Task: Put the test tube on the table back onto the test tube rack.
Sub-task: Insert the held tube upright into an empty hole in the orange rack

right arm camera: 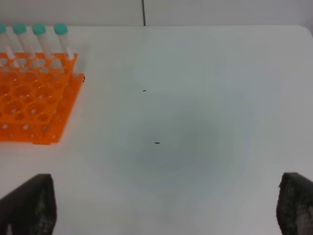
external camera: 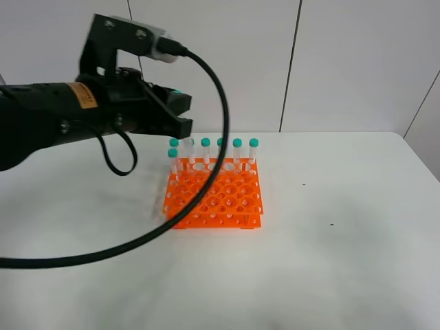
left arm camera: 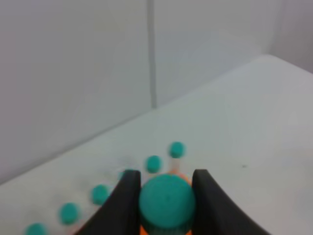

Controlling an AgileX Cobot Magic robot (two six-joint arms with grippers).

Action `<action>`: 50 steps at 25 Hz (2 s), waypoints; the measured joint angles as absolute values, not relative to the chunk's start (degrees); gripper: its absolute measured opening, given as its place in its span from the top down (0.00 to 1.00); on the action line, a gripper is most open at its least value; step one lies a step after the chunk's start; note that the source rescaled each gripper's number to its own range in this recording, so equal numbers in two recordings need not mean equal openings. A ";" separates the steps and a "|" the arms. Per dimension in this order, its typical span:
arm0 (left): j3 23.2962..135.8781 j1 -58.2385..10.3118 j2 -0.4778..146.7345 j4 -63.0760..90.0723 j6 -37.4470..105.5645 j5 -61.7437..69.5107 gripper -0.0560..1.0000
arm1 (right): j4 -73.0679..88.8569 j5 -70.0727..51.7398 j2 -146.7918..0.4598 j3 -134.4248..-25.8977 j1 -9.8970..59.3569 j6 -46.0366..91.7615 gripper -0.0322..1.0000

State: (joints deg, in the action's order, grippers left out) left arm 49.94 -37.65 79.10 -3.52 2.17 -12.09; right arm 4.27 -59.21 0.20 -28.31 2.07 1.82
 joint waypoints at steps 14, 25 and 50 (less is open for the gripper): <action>60.97 -31.50 98.31 -3.70 2.11 -12.84 0.95 | 4.27 -59.21 0.20 -28.31 2.07 1.82 0.00; 61.04 -29.85 104.46 -3.70 0.57 -17.89 0.95 | 4.27 -59.21 0.20 -28.31 2.07 1.82 0.00; 57.57 -28.01 105.72 -6.23 0.57 -25.05 0.95 | 4.27 -59.21 0.20 -28.31 2.07 1.82 0.00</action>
